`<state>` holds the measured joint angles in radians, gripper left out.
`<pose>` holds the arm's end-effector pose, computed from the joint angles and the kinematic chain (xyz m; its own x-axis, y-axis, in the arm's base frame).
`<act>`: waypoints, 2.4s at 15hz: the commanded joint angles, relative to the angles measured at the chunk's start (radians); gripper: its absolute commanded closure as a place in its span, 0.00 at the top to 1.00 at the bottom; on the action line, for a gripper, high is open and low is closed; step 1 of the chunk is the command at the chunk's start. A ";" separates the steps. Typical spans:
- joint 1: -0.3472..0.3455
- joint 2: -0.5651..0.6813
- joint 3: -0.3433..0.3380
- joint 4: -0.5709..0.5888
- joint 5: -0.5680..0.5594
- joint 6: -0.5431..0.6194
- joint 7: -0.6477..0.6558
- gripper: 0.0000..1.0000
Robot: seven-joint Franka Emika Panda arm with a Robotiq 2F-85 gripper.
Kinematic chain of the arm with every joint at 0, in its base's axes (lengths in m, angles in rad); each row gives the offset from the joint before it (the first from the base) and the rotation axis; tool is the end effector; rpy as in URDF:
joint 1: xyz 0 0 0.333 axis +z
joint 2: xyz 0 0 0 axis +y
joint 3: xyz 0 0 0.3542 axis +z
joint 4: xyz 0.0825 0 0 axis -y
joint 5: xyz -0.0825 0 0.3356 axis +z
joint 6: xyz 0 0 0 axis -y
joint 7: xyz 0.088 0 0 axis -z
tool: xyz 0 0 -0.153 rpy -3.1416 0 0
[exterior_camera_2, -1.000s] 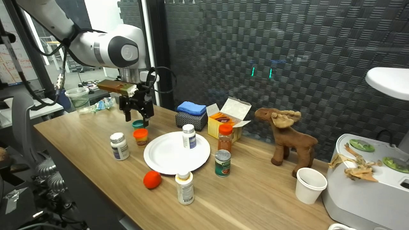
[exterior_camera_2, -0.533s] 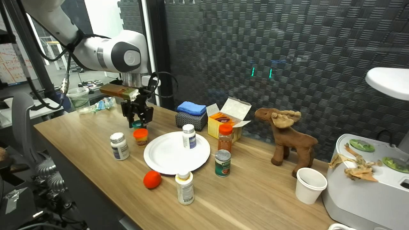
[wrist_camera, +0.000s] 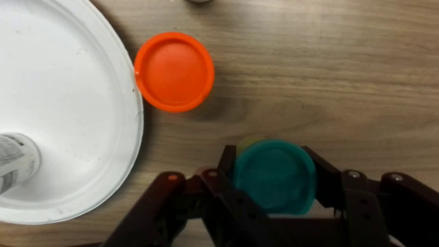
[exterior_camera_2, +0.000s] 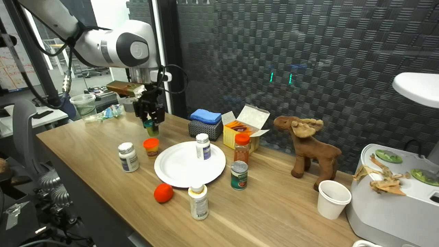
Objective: Pick up all the smaller bottles and the orange object, and put them in the plate
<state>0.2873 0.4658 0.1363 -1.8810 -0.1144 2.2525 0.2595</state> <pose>0.5555 0.2367 0.2778 0.9712 0.2241 -0.0805 0.2280 -0.9727 0.0431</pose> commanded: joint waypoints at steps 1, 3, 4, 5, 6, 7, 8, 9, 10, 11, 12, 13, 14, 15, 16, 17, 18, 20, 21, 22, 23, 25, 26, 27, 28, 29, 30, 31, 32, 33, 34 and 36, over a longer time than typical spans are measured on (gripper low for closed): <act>0.023 -0.098 -0.061 -0.057 -0.038 0.038 0.163 0.24; 0.019 -0.131 -0.089 -0.085 -0.060 0.057 0.248 0.24; 0.014 -0.145 -0.102 -0.104 -0.064 0.065 0.290 0.24; 0.009 -0.154 -0.113 -0.118 -0.065 0.072 0.322 0.24; 0.001 -0.160 -0.117 -0.136 -0.057 0.081 0.332 0.24; -0.006 -0.161 -0.120 -0.149 -0.048 0.088 0.338 0.24; -0.013 -0.160 -0.122 -0.165 -0.044 0.100 0.346 0.24; -0.020 -0.153 -0.129 -0.179 -0.046 0.111 0.364 0.24; -0.028 -0.148 -0.131 -0.194 -0.040 0.129 0.374 0.24; -0.034 -0.141 -0.139 -0.208 -0.044 0.159 0.398 0.24; -0.042 -0.134 -0.144 -0.220 -0.041 0.187 0.413 0.24; -0.048 -0.128 -0.149 -0.231 -0.037 0.209 0.422 0.24; -0.052 -0.117 -0.158 -0.233 -0.041 0.222 0.439 0.24; -0.055 -0.110 -0.167 -0.238 -0.044 0.238 0.452 0.24; -0.058 -0.106 -0.177 -0.241 -0.047 0.251 0.466 0.24; -0.060 -0.102 -0.183 -0.242 -0.046 0.264 0.474 0.24; -0.062 -0.101 -0.191 -0.243 -0.047 0.273 0.482 0.24; -0.070 -0.096 -0.194 -0.238 -0.038 0.287 0.477 0.24; -0.071 -0.089 -0.196 -0.231 -0.037 0.287 0.475 0.24; -0.073 -0.083 -0.195 -0.225 -0.034 0.288 0.472 0.24; -0.079 -0.075 -0.188 -0.218 -0.022 0.290 0.457 0.24; -0.088 -0.060 -0.177 -0.205 0.003 0.291 0.436 0.24; -0.091 -0.051 -0.172 -0.199 0.015 0.292 0.426 0.24; -0.091 -0.041 -0.170 -0.190 0.025 0.292 0.423 0.24; -0.090 -0.033 -0.170 -0.184 0.030 0.294 0.423 0.24; -0.089 -0.025 -0.171 -0.177 0.038 0.298 0.423 0.24; -0.087 -0.020 -0.173 -0.170 0.040 0.299 0.425 0.24; -0.081 -0.022 -0.179 -0.168 0.035 0.295 0.434 0.24; -0.075 -0.022 -0.184 -0.167 0.027 0.296 0.443 0.38; -0.068 -0.026 -0.187 -0.170 0.019 0.296 0.450 0.74; -0.055 -0.037 -0.195 -0.180 0.003 0.299 0.468 0.75; -0.024 -0.065 -0.211 -0.203 -0.034 0.303 0.505 0.88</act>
<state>0.2197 0.4303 -0.0507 -2.0694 -0.1062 2.5392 0.7138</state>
